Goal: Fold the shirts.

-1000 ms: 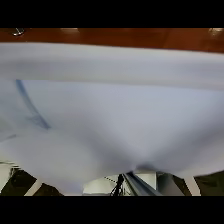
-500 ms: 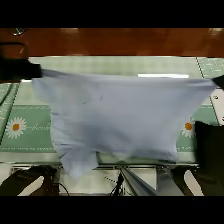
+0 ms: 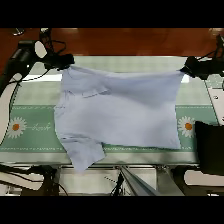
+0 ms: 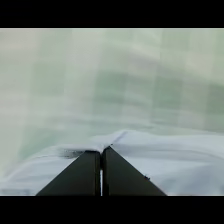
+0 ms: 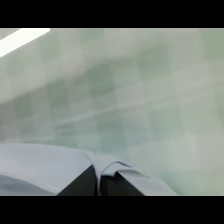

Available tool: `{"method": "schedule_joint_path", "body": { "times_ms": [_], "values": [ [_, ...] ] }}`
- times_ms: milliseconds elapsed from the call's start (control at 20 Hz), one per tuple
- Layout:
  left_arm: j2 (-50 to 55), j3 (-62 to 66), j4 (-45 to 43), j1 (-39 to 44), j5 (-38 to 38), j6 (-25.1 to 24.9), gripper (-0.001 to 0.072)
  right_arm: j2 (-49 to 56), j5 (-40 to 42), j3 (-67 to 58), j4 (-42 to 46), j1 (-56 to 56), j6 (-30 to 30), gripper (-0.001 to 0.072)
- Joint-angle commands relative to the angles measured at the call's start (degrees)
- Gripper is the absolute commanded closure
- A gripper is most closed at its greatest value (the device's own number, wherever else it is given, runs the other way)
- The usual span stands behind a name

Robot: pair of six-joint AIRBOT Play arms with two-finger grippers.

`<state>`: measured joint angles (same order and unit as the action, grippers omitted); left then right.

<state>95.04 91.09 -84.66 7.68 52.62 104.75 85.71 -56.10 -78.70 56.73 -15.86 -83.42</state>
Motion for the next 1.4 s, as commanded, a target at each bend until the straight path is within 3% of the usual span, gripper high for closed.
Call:
{"method": "schedule_joint_path", "body": {
  "times_ms": [0,100,350,550,800,1050,1100,1150,1200,1250,1350],
  "values": [
    [5.5,5.0,16.6,-3.2,3.7,-7.7,0.0686,9.9,-4.2,-6.5,-3.9,0.0,0.4,0.0686],
    [4.8,5.1,18.7,-5.6,9.4,-14.7,0.0686,9.4,-6.3,-6.5,-3.8,-0.6,2.1,0.0687],
    [3.8,7.4,19.2,-12.9,32.4,-21.6,0.0685,5.8,-19.3,-6.4,-3.7,-7.1,5.0,0.0686],
    [3.5,-1.5,20.0,-11.8,33.9,-21.6,0.0685,5.7,-26.8,-0.9,-0.7,-7.1,8.6,0.0686],
    [3.5,-10.4,19.1,-11.7,34.6,-21.6,0.0685,5.8,-21.5,9.9,4.2,-7.1,8.6,0.0686],
    [3.5,-10.6,19.1,-12.1,36.6,-21.6,0.0683,5.8,-19.7,11.6,3.6,-7.1,7.6,0.0685],
    [3.5,-10.6,19.1,-12.1,37.5,-21.6,0.0638,5.8,-20.1,11.6,2.6,-7.1,7.4,0.0594],
    [3.4,-10.6,19.1,-12.1,38.6,-21.6,0.0458,5.8,-20.7,11.5,1.9,-7.1,7.2,0.0323],
    [3.4,-10.6,18.9,-12.1,40.3,-21.6,0.0124,5.7,-22.1,11.5,2.0,-7.1,7.3,0.0072],
    [3.1,-10.6,17.8,-12.3,41.9,-21.1,0.0003,5.7,-24.1,11.0,3.2,-7.3,7.1,0.0086],
    [1.3,-11.0,13.0,-13.4,44.4,-18.7,0.0003,4.2,-27.7,10.7,6.4,-8.2,7.1,0.0086]
  ]
}}
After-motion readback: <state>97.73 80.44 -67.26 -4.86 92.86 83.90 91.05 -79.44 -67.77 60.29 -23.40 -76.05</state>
